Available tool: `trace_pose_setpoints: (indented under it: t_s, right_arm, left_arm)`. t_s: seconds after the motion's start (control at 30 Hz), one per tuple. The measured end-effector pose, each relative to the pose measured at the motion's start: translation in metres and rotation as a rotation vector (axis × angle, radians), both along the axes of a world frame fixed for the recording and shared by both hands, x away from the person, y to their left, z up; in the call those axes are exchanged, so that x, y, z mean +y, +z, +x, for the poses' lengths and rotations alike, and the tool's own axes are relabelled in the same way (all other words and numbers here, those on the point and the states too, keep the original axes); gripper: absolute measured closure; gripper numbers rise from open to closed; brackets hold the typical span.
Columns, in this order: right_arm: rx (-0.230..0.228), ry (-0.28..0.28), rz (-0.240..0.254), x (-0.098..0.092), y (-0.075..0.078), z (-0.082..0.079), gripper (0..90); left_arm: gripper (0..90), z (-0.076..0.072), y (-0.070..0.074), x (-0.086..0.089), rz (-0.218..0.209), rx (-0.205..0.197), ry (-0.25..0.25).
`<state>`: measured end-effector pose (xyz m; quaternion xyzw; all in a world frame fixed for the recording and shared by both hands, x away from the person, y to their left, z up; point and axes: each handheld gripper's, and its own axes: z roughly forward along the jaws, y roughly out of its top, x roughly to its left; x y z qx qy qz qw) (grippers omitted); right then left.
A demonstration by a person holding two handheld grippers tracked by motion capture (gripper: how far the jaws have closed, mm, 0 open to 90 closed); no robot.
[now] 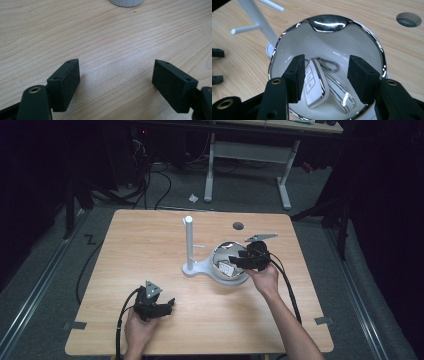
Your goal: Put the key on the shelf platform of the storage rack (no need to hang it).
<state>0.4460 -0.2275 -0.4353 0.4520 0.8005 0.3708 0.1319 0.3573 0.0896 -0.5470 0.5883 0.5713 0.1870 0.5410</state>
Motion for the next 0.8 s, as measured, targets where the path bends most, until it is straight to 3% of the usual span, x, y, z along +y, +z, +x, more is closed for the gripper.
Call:
trace_pose_setpoints:
  t_s: [0.2,0.47,0.8]
  right_arm:
    - [-0.010,-0.007,-0.001,-0.005,0.004,-0.002,47.9]
    - [-0.006,-0.036,0.054,-0.022,0.003,-0.008,47.4]
    - [-0.020,-0.061,0.059,-0.041,0.008,-0.017,47.6]
  left_arm:
    - [22.9,0.000,0.000,0.000,0.000,0.000,0.000]
    - [22.9,0.000,0.000,0.000,0.001,0.000,-0.001]
    - [22.9,0.000,0.000,0.000,0.000,0.000,0.000]
